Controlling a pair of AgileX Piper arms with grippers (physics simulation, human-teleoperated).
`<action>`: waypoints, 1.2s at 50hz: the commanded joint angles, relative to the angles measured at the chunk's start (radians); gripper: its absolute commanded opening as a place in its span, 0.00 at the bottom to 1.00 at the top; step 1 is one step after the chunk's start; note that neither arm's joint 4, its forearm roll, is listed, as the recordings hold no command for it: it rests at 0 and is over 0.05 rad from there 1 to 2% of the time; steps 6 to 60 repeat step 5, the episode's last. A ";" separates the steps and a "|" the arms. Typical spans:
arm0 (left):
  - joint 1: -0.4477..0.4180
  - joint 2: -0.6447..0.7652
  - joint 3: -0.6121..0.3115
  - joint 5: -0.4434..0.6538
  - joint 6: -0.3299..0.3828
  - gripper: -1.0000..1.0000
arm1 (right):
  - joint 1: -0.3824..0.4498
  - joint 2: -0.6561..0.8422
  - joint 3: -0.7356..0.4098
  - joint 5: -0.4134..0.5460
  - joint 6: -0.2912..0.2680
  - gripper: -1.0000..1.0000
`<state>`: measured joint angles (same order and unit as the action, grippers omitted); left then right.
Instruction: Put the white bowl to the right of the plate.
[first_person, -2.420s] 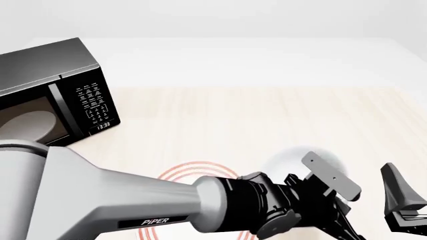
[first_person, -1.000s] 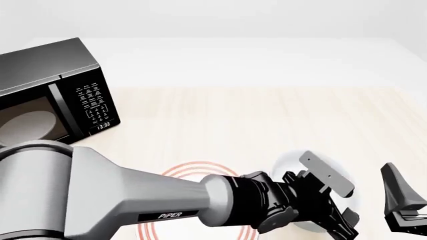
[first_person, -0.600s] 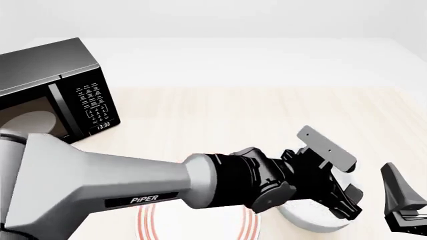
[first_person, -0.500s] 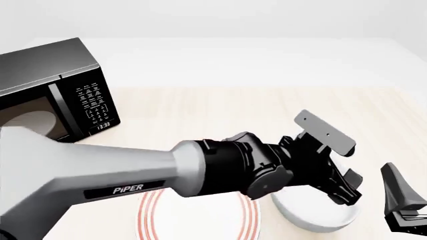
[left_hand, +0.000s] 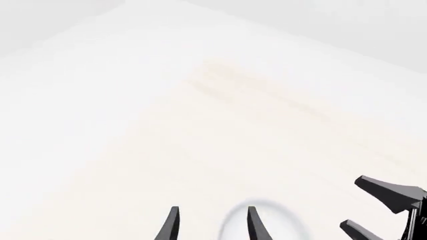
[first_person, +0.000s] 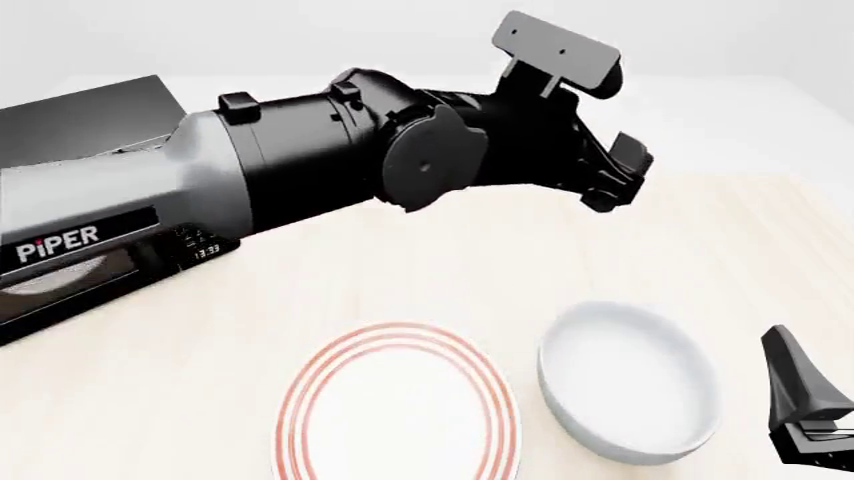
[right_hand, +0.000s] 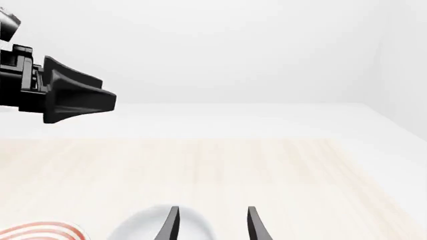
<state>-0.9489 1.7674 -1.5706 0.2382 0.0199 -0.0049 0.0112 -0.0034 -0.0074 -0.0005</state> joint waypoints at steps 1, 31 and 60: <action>0.113 -0.077 -0.048 0.043 0.065 1.00 | 0.000 0.001 0.000 0.000 0.000 1.00; 0.151 -0.100 -0.076 0.062 0.091 1.00 | 0.000 0.001 0.000 0.000 0.000 1.00; 0.151 -0.100 -0.076 0.062 0.091 1.00 | 0.000 0.001 0.000 0.000 0.000 1.00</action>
